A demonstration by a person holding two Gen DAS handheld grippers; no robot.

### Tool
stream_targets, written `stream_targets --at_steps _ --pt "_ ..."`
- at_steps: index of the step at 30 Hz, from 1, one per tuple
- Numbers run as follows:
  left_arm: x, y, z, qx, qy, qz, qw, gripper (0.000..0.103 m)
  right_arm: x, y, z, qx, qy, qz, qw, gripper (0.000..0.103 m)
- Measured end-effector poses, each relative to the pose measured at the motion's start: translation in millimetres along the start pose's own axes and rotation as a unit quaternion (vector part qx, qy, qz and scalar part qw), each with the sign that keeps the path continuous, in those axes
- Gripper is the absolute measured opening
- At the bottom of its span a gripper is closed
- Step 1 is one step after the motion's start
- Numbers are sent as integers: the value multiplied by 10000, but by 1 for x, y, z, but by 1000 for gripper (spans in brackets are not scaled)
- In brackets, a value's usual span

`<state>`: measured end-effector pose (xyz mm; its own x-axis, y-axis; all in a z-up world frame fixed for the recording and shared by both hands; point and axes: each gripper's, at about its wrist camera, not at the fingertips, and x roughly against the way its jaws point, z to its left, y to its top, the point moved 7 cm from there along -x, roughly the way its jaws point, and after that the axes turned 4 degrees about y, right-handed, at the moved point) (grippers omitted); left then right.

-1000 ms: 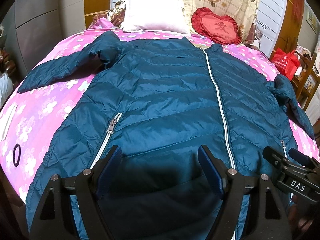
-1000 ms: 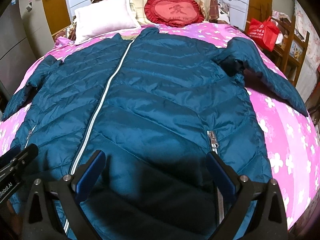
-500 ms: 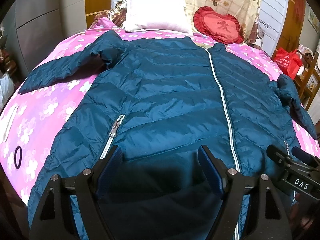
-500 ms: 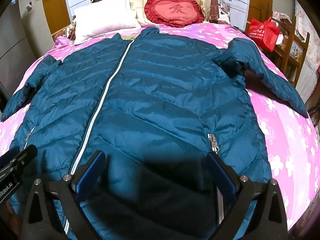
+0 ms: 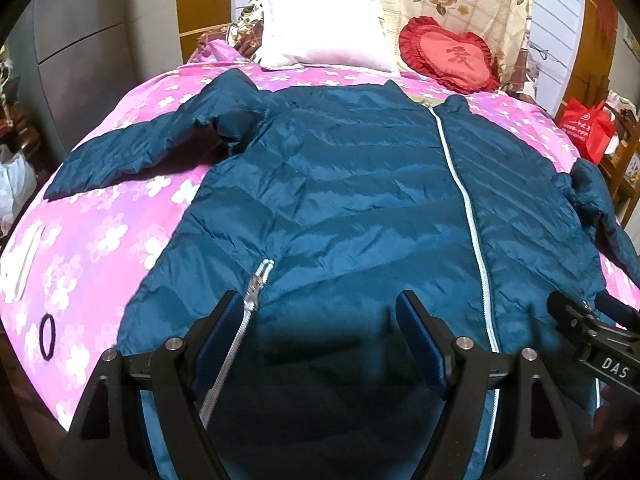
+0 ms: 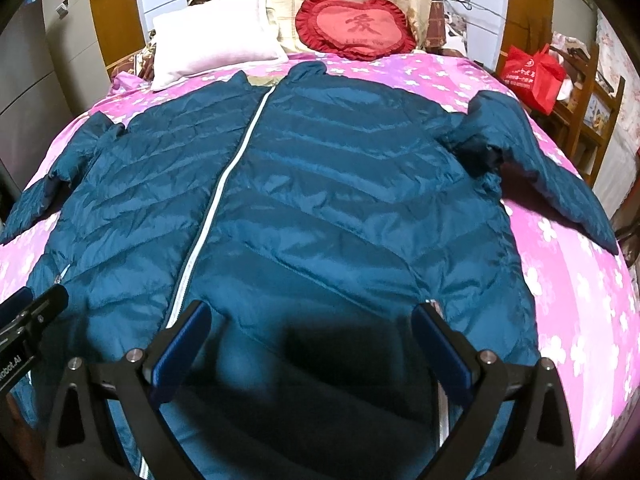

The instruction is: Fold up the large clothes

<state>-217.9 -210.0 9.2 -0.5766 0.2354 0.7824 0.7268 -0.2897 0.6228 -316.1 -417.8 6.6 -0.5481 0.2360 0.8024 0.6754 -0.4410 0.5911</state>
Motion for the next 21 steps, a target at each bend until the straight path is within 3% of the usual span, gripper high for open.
stream_targets --at_steps 8,21 --pt "-15 20 20 54 251 24 9997 58 -9 28 12 61 217 -27 9997 102" --pt "-43 60 58 249 588 -1 9980 58 -41 70 31 264 226 -12 9994 102"
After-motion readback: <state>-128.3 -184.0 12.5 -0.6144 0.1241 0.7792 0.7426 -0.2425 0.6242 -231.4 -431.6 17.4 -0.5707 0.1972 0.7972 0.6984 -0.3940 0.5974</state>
